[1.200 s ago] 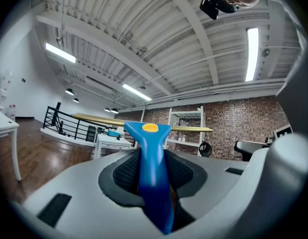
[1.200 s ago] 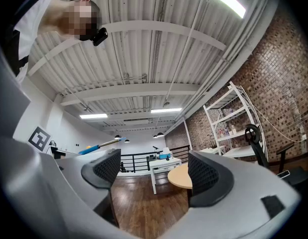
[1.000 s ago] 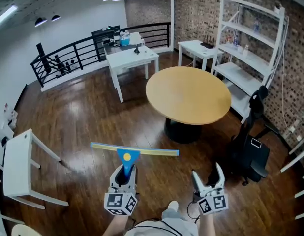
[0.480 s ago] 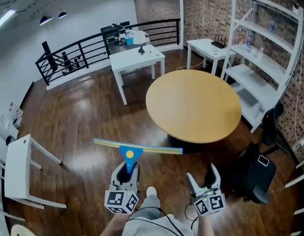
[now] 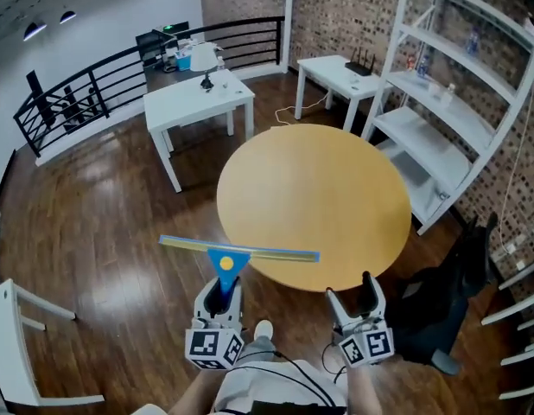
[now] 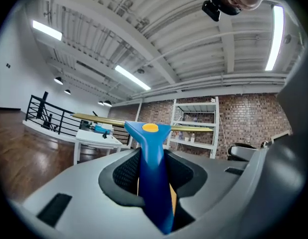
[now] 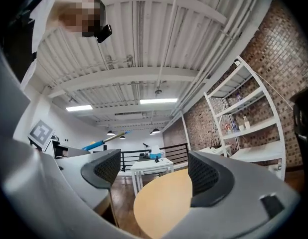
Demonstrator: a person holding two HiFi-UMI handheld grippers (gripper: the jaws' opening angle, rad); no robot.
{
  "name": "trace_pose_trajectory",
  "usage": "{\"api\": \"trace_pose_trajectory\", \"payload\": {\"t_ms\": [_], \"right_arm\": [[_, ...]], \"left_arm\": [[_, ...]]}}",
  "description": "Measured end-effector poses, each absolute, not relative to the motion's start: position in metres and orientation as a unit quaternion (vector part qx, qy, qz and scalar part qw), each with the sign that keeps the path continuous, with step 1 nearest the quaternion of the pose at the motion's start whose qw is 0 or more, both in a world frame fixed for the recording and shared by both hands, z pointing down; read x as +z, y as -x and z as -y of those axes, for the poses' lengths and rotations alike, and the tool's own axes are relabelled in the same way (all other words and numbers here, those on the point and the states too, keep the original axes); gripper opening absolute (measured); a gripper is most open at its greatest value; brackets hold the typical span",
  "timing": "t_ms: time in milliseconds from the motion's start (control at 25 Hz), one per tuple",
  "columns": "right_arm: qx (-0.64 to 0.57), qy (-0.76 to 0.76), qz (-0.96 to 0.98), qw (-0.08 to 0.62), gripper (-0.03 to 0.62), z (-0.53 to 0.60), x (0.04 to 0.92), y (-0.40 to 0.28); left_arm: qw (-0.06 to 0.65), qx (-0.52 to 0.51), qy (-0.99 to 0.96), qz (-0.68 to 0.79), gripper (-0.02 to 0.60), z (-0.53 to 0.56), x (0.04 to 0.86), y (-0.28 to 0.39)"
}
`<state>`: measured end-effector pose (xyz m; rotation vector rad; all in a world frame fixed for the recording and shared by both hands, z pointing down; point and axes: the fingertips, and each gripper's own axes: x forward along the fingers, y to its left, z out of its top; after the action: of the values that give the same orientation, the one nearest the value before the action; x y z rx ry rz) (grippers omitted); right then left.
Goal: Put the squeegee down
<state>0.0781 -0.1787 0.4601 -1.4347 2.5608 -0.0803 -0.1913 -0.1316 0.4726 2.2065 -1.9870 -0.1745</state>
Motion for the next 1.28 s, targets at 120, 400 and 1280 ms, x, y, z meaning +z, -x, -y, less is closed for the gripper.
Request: {"api": "trace_pose_trajectory", "payload": {"t_ms": [120,400,1280], "right_arm": [[-0.028,0.491,-0.864,0.108,0.451,0.233,0.45,-0.067],[-0.085,0.53,-0.84,0.079,0.451,0.299,0.494,-0.093],[-0.17,0.557,-0.812,0.029,0.451,0.398,0.582,-0.219]], "left_arm": [[0.106,-0.053,-0.751,0.65,0.115,0.187,0.481,0.19],[0.174,0.024,-0.76,0.625,0.115,0.336,0.555,0.164],[0.352,0.308,-0.671,0.575,0.118,0.548,0.868,0.07]]}}
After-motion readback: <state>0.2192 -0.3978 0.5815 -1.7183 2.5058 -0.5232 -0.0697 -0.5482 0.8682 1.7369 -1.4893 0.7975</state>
